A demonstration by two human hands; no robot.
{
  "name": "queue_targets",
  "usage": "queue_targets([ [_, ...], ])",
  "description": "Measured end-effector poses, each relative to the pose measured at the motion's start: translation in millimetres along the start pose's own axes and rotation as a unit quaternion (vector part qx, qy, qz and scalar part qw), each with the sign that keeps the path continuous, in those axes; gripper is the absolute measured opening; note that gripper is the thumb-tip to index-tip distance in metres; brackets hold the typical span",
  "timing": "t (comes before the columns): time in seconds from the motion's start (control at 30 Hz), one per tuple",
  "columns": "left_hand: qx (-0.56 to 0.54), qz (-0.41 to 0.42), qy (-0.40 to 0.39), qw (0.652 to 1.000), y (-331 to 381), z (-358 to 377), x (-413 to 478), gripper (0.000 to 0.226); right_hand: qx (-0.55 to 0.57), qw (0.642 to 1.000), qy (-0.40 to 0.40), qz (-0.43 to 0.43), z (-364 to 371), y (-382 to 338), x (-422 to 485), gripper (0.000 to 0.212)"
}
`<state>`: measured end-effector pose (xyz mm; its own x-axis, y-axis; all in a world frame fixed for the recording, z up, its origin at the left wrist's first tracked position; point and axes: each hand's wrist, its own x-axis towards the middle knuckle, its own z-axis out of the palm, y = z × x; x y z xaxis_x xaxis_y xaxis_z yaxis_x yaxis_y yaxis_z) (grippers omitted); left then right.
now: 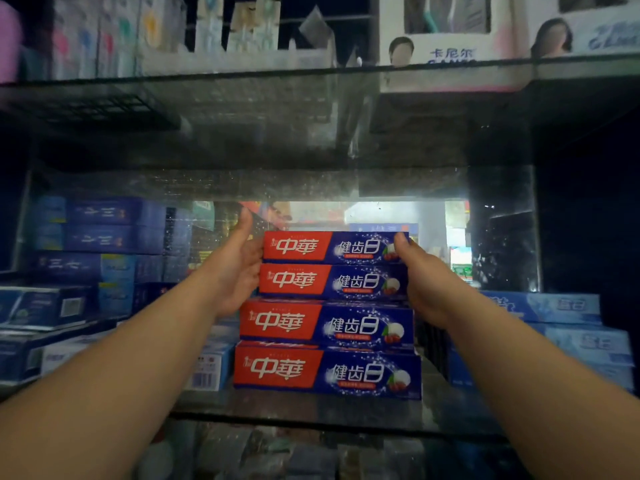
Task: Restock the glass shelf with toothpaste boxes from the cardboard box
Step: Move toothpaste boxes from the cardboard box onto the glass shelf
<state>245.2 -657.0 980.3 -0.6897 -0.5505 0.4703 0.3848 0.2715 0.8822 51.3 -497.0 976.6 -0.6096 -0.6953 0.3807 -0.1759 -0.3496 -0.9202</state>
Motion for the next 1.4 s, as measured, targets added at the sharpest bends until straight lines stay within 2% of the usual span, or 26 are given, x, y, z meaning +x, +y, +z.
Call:
queue_targets([
  [0.13, -0.001, -0.015, -0.006, 1.0, 6, -8, 7, 0.075, -0.002, 1.0, -0.015, -0.01, 1, 1, 6, 0.047],
  [0.27, -0.013, -0.023, -0.001, 1.0, -3, -20, 11, 0.082, -0.052, 0.998, -0.023, -0.012, 1, 4, 11, 0.046],
  [0.33, -0.019, -0.026, -0.009, 0.999, -7, -24, 11, 0.092, -0.083, 0.996, -0.025, -0.016, 1, 4, 10, 0.057],
  [0.4, 0.0, -0.017, -0.011, 1.0, -7, -25, 9, 0.092, -0.118, 0.992, -0.025, -0.026, 1, 1, 6, 0.064],
  [0.53, 0.014, 0.023, -0.023, 0.999, 3, -24, 1, 0.082, -0.178, 0.982, -0.002, -0.057, 2, -14, -14, 0.046],
  [0.63, 0.027, 0.042, -0.049, 0.998, 3, -24, -9, 0.084, -0.193, 0.978, 0.008, -0.078, 1, -22, -34, 0.046],
  [0.7, 0.038, 0.048, -0.056, 0.997, -5, -24, -16, 0.087, -0.194, 0.979, 0.008, -0.069, -3, -14, -40, 0.051],
  [0.8, 0.046, 0.02, -0.036, 0.998, -25, -28, -25, 0.093, -0.177, 0.984, -0.002, -0.01, -10, 9, -40, 0.061],
  [0.87, 0.043, -0.003, -0.023, 0.999, -39, -29, -29, 0.097, -0.164, 0.986, -0.016, 0.021, -9, 27, -36, 0.076],
  [0.93, 0.033, -0.008, -0.031, 0.999, -46, -28, -32, 0.09, -0.173, 0.984, -0.018, 0.023, -11, 40, -29, 0.099],
  [1.0, 0.019, -0.016, -0.053, 0.998, -42, -23, -34, 0.08, -0.175, 0.984, -0.019, 0.016, -12, 45, -22, 0.11],
  [1.13, -0.006, -0.044, -0.075, 0.996, -34, -19, -36, 0.077, -0.15, 0.989, -0.011, 0.017, -13, 48, -18, 0.101],
  [1.33, -0.017, -0.056, -0.054, 0.997, -30, -15, -37, 0.069, -0.195, 0.979, 0.051, -0.018, -6, 52, -14, 0.07],
  [1.4, -0.016, -0.059, -0.055, 0.997, -28, -12, -36, 0.064, -0.175, 0.983, 0.053, -0.014, -4, 51, -13, 0.063],
])
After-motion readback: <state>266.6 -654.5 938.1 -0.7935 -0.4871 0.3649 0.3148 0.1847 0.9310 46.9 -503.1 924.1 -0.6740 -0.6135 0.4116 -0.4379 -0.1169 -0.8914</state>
